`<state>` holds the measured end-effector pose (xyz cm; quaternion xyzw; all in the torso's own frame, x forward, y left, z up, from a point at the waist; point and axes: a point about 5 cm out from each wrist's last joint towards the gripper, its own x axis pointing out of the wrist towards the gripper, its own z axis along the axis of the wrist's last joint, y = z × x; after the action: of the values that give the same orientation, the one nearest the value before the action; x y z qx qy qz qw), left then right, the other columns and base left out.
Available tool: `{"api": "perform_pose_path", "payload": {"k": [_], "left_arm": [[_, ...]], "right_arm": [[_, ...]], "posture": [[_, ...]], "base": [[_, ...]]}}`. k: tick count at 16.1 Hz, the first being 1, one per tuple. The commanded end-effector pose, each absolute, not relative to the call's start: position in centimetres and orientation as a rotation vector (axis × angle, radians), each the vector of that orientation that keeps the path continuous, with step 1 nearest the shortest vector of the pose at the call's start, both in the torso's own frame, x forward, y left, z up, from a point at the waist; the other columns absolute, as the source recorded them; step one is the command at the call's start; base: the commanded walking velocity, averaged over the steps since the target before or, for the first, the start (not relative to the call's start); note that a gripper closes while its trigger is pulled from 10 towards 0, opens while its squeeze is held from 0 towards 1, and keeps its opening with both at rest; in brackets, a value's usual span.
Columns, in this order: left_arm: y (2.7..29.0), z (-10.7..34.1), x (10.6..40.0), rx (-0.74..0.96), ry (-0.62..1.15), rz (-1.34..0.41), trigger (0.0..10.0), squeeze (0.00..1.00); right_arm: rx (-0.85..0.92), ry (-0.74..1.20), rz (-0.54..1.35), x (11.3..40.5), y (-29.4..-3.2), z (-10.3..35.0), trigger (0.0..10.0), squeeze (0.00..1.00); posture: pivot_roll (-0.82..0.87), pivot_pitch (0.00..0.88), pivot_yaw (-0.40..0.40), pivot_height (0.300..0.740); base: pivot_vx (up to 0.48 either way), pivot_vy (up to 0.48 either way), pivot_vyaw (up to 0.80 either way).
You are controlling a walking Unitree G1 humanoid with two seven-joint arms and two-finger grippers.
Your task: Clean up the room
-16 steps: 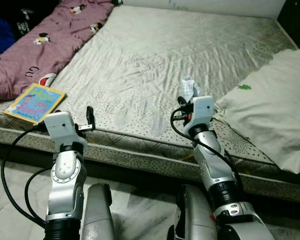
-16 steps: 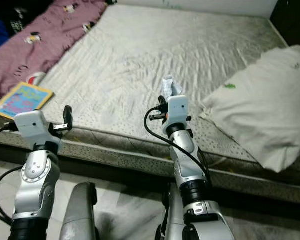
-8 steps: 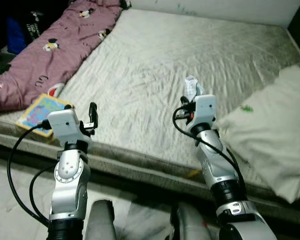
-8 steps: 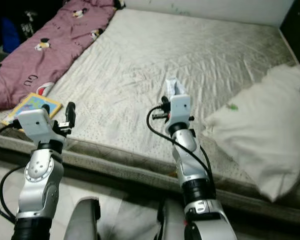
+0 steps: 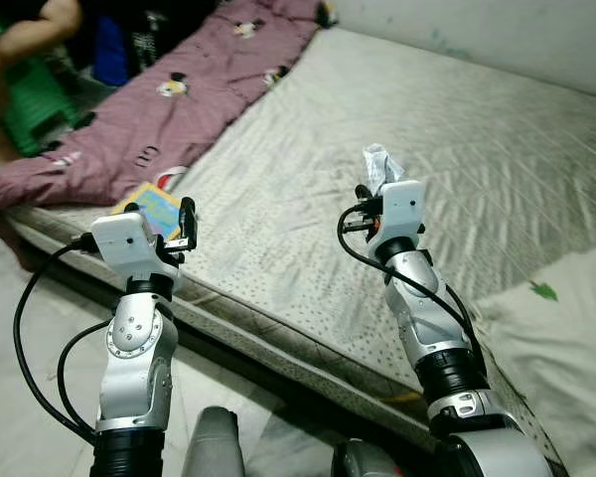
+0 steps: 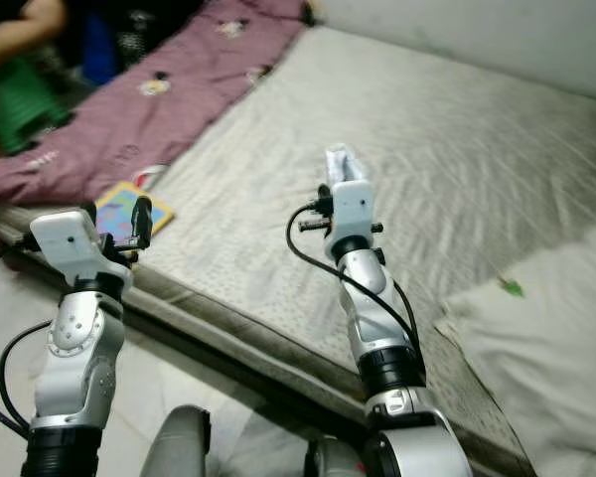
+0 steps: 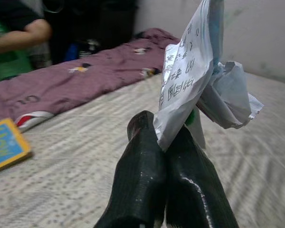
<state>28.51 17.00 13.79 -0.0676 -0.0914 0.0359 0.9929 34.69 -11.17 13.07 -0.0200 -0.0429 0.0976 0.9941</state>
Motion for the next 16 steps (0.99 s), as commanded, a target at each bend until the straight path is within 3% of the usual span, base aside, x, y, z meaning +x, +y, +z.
{"api": "perform_pose_path", "payload": {"k": [1,3,7,16], "left_arm": [[16.41,13.65,28.71,-0.139,-0.177,0.034,10.0,1.0],[16.2,13.64,28.74,-0.141,-0.176,0.024,10.0,1.0],[16.07,13.62,28.86,-0.138,-0.18,0.01,10.0,1.0],[15.53,12.94,29.1,-0.096,-0.126,-0.039,10.0,1.0]], "right_arm": [[-0.046,-0.081,0.176,34.78,-11.53,12.94,10.0,0.0],[-0.047,-0.079,0.17,34.84,-11.63,12.91,10.0,0.0],[-0.069,-0.076,0.161,34.98,-11.78,12.79,10.0,0.0],[-0.085,-0.08,0.147,35.3,-11.86,12.8,10.0,0.0]], "posture": [[0.07,0.0,-0.04,0.682],[0.07,0.0,-0.039,0.682],[0.07,0.0,-0.044,0.737],[0.07,0.0,-0.045,0.74]], "base": [[0.0,0.0,0.0],[0.0,0.0,0.0],[0.0,0.0,0.0],[0.0,0.0,0.0]]}}
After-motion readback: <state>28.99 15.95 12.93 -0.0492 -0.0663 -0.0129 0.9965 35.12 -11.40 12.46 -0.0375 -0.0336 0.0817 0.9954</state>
